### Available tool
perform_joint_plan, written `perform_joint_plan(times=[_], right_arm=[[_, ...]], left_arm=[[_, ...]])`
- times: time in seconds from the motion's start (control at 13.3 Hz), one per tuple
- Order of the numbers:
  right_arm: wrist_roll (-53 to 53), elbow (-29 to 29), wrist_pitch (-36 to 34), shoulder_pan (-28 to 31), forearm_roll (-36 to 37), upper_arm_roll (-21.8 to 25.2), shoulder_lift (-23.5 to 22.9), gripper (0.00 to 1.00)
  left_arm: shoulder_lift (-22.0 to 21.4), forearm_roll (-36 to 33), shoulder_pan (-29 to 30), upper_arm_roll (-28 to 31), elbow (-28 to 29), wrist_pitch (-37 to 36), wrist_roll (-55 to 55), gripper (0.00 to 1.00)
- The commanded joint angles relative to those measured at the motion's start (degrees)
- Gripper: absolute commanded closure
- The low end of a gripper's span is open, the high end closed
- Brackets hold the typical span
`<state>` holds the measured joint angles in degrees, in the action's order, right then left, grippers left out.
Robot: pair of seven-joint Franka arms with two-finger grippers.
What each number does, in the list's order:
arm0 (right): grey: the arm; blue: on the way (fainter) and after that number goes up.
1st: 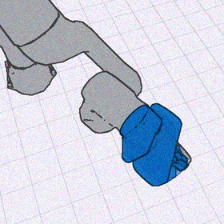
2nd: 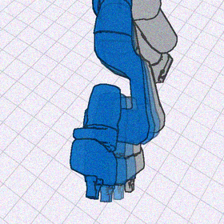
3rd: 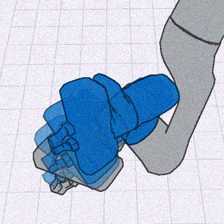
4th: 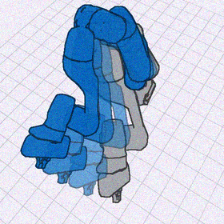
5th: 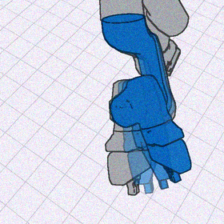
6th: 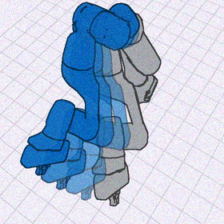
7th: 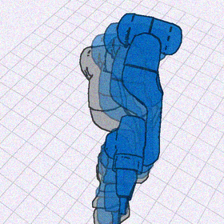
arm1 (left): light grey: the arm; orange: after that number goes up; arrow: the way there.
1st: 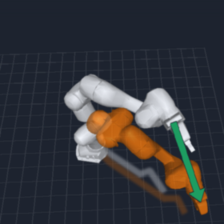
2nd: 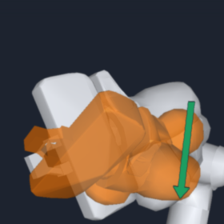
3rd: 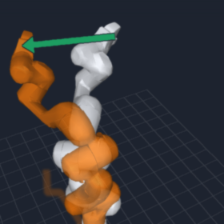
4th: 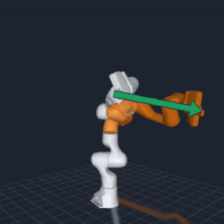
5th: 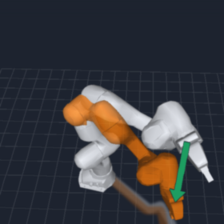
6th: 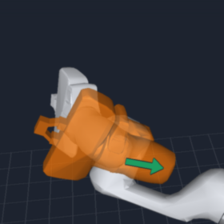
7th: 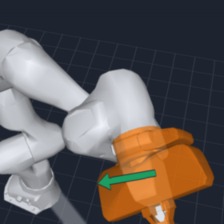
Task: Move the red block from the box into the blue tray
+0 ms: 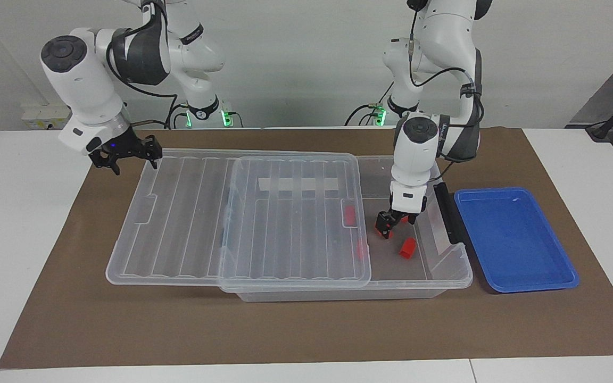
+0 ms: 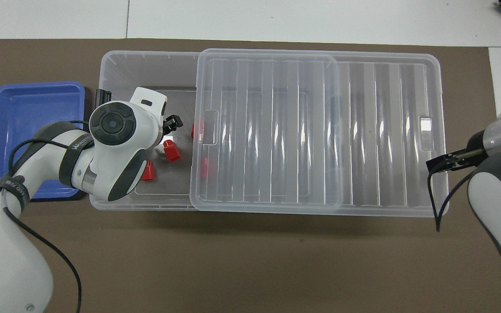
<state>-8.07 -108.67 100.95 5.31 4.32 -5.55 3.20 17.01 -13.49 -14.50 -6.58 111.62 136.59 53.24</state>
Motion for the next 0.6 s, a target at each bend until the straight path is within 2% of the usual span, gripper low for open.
perform_joint_plan(times=[0.0,0.15,0.3,0.53], right_arm=[[10.5,-1.4,0.4,-4.1,-1.1,-0.2,1.0,0.06],[16.7,-0.4,0.7,-6.9,-1.9,-0.1,0.8,0.06],[22.0,2.9,0.8,-8.6,-1.9,-0.2,-0.2,0.06],[24.2,8.2,-1.0,-9.5,-2.5,-0.1,-1.3,0.06]], left_arm=[[0.9,-2.3,0.0,0.6,0.6,2.3,1.7,0.0],[0.7,-2.3,0.0,0.5,2.5,3.0,2.2,0.01],[0.9,-2.3,-0.4,0.5,3.1,3.6,2.7,0.01],[0.9,-2.3,-0.8,0.5,5.1,5.4,2.8,0.01]])
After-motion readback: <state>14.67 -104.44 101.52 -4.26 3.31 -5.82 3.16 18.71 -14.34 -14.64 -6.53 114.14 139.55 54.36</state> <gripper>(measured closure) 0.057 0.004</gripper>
